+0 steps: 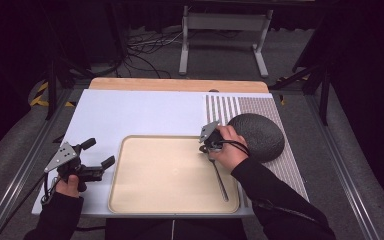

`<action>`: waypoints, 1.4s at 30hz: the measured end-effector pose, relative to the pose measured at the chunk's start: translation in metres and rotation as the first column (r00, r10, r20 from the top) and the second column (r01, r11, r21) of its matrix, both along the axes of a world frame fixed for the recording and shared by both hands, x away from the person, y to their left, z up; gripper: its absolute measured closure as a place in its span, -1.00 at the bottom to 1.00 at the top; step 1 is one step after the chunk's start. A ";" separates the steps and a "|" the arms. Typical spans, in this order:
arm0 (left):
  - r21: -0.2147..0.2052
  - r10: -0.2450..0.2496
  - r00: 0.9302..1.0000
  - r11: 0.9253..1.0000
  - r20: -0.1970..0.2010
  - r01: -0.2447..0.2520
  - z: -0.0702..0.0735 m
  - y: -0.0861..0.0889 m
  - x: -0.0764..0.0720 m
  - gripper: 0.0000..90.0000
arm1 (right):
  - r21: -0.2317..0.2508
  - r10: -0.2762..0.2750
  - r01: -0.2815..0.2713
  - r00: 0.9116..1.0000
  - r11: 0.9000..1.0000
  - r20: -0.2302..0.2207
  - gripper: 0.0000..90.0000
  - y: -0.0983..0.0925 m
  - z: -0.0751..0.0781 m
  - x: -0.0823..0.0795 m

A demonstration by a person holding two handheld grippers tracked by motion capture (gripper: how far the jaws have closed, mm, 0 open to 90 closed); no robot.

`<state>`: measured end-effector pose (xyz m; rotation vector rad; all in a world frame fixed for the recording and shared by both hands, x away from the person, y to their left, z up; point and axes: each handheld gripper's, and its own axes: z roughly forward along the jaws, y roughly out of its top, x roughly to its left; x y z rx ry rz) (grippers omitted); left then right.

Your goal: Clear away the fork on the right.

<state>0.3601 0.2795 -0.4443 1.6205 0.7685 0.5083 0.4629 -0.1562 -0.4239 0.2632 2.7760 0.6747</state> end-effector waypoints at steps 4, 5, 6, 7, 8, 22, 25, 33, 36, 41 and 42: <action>0.003 0.001 1.000 1.000 0.001 -0.001 0.000 0.000 0.000 -0.99 | 0.006 -0.015 0.015 1.000 1.000 -0.004 1.00 -0.006 0.000 0.002; 0.003 0.001 1.000 1.000 0.001 -0.001 0.000 0.000 0.000 -0.99 | 0.005 -0.017 0.017 1.000 1.000 -0.008 1.00 -0.007 0.000 0.002; 0.003 0.001 1.000 1.000 0.001 -0.001 0.000 0.000 0.000 -0.99 | 0.003 -0.021 0.022 1.000 1.000 -0.007 1.00 -0.007 0.000 0.002; 0.001 0.000 1.000 1.000 0.000 0.000 0.000 0.000 0.000 -0.99 | 0.002 -0.019 0.019 1.000 1.000 -0.004 1.00 -0.008 0.000 0.003; 0.003 0.001 1.000 1.000 0.001 -0.001 0.000 0.000 0.000 -0.99 | 0.000 -0.029 0.029 1.000 1.000 -0.006 1.00 -0.009 0.000 0.003; 0.004 0.001 1.000 1.000 0.001 -0.001 0.000 0.000 0.000 -0.99 | -0.006 -0.069 0.069 0.998 0.998 -0.001 1.00 -0.022 0.000 0.007; 0.004 0.001 1.000 1.000 0.001 -0.001 0.000 0.000 0.000 -0.99 | -0.005 -0.077 0.077 0.997 0.997 0.001 1.00 -0.024 0.000 0.007; 0.004 0.001 1.000 1.000 0.002 -0.001 0.000 0.000 0.000 -0.99 | -0.007 -0.090 0.090 0.996 0.996 0.001 1.00 -0.027 -0.001 0.009; 0.001 0.002 1.000 1.000 0.003 -0.002 0.000 0.000 0.000 -0.99 | 0.004 -0.092 0.092 0.996 0.996 0.004 1.00 -0.029 0.000 0.009; -0.001 0.003 1.000 1.000 -0.001 -0.003 0.000 0.000 0.000 -0.99 | 0.065 -0.106 0.105 0.994 0.992 0.015 0.84 -0.031 0.009 0.006; 0.002 0.001 1.000 1.000 -0.002 -0.001 0.000 0.000 0.000 -0.99 | 0.080 -0.111 0.110 0.994 0.991 0.014 0.77 -0.032 0.011 0.005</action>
